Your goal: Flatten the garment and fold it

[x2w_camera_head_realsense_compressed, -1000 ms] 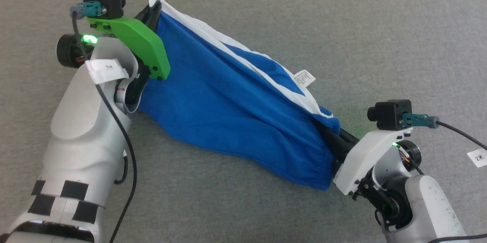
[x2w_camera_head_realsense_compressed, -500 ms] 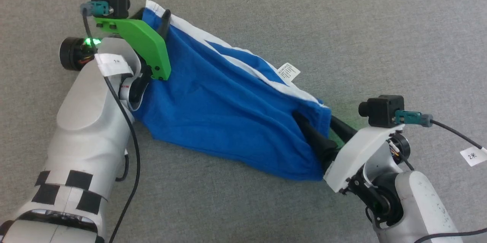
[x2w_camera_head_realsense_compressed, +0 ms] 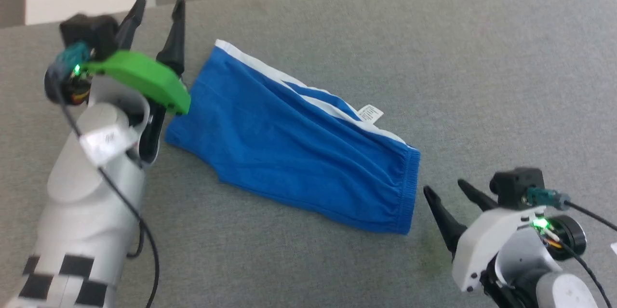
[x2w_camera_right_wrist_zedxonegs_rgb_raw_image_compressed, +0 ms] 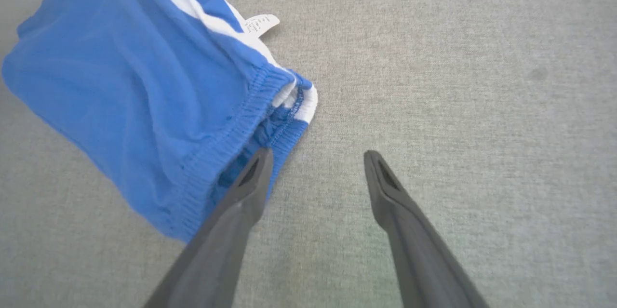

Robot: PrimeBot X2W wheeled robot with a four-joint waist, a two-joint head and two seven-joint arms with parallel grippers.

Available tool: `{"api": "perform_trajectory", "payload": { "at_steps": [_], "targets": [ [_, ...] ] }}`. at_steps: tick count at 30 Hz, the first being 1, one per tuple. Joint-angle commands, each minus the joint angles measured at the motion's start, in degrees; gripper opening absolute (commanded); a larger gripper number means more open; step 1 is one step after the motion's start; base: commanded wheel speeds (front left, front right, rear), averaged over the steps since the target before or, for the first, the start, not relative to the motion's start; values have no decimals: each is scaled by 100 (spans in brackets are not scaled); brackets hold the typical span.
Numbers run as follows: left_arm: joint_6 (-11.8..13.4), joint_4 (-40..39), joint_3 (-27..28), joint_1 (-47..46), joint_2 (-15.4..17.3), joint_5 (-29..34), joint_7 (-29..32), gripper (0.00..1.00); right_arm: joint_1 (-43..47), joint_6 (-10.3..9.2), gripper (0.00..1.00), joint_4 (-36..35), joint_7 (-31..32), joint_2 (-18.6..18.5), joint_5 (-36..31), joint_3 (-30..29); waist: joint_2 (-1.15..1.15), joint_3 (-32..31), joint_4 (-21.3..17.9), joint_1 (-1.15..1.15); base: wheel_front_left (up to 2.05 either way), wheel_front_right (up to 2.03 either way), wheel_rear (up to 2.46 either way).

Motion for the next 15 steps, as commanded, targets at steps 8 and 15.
{"api": "perform_trajectory", "payload": {
  "at_steps": [8, 15],
  "targets": [
    [543, -2086, 611, 2186, 221, 187, -524, 100, 318, -8, 100, -486, 674, 1, -244, 56, 0, -528, 624, 0, 0, 0, 0],
    [769, -2927, 891, 3265, 80, 222, -528, 100, 69, -8, 100, 228, 901, 2, -460, 54, 0, -497, 824, 0, 0, 0, 0]
  ]
}}
